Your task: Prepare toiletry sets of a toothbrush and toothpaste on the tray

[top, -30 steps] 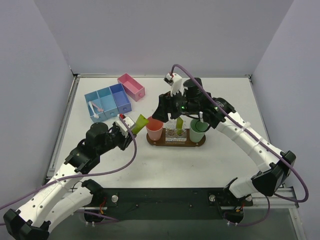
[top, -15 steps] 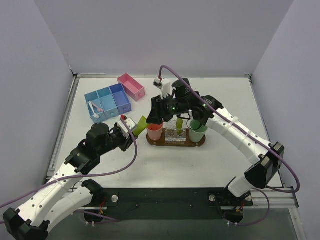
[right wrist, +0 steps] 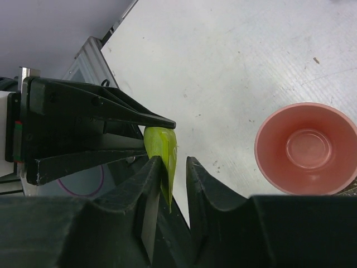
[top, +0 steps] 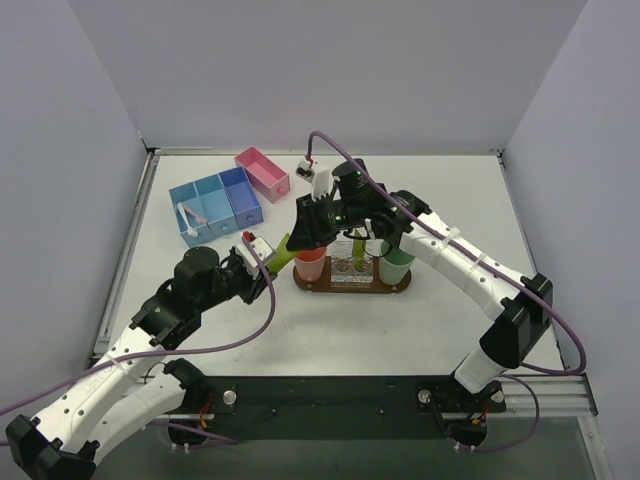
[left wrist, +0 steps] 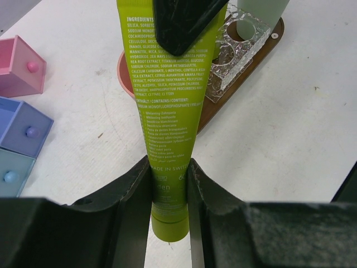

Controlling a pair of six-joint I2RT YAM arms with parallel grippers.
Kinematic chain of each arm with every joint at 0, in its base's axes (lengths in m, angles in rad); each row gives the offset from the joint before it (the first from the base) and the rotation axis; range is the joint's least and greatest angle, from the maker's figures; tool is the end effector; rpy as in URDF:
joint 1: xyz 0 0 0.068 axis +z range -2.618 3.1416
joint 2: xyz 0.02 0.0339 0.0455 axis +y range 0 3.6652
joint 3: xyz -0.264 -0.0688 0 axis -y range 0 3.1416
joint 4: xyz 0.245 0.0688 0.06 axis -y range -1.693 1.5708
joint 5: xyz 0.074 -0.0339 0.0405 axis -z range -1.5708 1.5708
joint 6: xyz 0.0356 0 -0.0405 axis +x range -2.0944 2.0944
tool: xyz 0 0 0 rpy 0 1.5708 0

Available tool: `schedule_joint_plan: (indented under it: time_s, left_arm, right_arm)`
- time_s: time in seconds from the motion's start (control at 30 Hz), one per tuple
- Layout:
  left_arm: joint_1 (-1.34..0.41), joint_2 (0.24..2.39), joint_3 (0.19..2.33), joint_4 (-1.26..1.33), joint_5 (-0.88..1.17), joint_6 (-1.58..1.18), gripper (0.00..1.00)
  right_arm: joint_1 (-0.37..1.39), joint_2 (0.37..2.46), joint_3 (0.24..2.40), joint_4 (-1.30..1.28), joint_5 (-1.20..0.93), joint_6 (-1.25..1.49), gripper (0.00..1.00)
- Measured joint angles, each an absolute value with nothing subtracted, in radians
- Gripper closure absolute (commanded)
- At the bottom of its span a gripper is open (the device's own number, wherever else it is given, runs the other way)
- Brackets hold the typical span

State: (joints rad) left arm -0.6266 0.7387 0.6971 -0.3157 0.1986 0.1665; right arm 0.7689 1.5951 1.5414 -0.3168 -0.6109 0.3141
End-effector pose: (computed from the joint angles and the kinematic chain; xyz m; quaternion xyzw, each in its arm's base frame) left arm 0.1369 -0.1078 0.3029 0.3679 0.7322 -0.2087 0.5339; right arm 0.2520 0.2723 0.3868 -0.3429 0.7285 0.4903 0.3337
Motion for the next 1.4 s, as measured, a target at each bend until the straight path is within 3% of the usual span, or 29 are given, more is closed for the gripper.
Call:
schedule_joint_plan:
  time_s: [0.13, 0.2, 0.23, 0.37, 0.4, 0.47, 0.9, 1.4]
  left_arm:
    - [-0.628, 0.739, 0.695, -0.316, 0.192, 0.167, 0.63]
    - [-0.628, 0.739, 0.694, -0.316, 0.189, 0.167, 0.62]
    - [-0.628, 0.739, 0.694, -0.316, 0.187, 0.166, 0.53]
    - [-0.631, 0.739, 0.694, -0.31, 0.176, 0.168, 0.33]
    - [-0.632, 0.739, 0.694, -0.305, 0.171, 0.167, 0.22]
    - [-0.633, 0.739, 0.694, -0.3, 0.16, 0.159, 0.18]
    - [-0.603, 0.712, 0.694, -0.235, 0.159, 0.088, 0.1]
    - [-0.206, 0.852, 0.811, -0.174, 0.286, -0.094, 0.1]
  right_arm:
    - [0.773, 1.604, 1.541, -0.304, -0.632, 0.325, 1.0]
    - [0.773, 1.606, 1.543, -0.302, -0.64, 0.329, 1.0]
    - [0.773, 1.607, 1.545, -0.302, -0.642, 0.332, 1.0]
    - [0.773, 1.609, 1.546, -0.303, -0.641, 0.336, 1.0]
    - [0.773, 1.609, 1.546, -0.303, -0.638, 0.336, 1.0]
    - [0.773, 1.609, 1.546, -0.302, -0.632, 0.336, 1.0]
    - [0.773, 1.48, 1.496, -0.303, -0.494, 0.28, 1.0]
    - [0.699, 1.307, 1.514, -0.498, -0.158, 0.102, 1.0]
